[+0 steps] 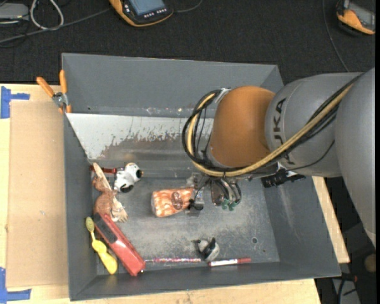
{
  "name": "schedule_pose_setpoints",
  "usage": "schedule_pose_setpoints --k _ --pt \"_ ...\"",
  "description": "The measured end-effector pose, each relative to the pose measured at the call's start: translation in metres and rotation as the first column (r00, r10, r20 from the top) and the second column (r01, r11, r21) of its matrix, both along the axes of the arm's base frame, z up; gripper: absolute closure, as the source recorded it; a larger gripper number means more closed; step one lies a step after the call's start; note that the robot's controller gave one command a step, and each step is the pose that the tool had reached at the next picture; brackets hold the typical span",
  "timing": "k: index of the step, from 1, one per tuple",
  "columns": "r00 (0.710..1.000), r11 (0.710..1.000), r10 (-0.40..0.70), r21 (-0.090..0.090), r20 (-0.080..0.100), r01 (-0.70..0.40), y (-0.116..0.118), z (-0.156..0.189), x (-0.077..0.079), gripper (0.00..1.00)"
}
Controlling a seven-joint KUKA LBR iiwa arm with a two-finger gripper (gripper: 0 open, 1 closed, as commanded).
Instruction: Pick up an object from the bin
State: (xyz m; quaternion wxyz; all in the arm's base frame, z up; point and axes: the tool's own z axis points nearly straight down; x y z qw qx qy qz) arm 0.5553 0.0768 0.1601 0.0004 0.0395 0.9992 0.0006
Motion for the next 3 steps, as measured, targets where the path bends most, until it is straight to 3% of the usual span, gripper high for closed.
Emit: schedule_pose_setpoints --k 1,2,3 --pt "0.999 0.999 0.035 0.0 -0.003 -0.035 0.007 0.025 -0.007 1.0" --pt "1.0 1.0 0.02 0.001 -0.003 -0.02 -0.015 0.069 0.003 1.0" --pt "0.999 0.999 0.033 0.0 -0.012 -0.033 -0.011 0.098 0.006 1.0"
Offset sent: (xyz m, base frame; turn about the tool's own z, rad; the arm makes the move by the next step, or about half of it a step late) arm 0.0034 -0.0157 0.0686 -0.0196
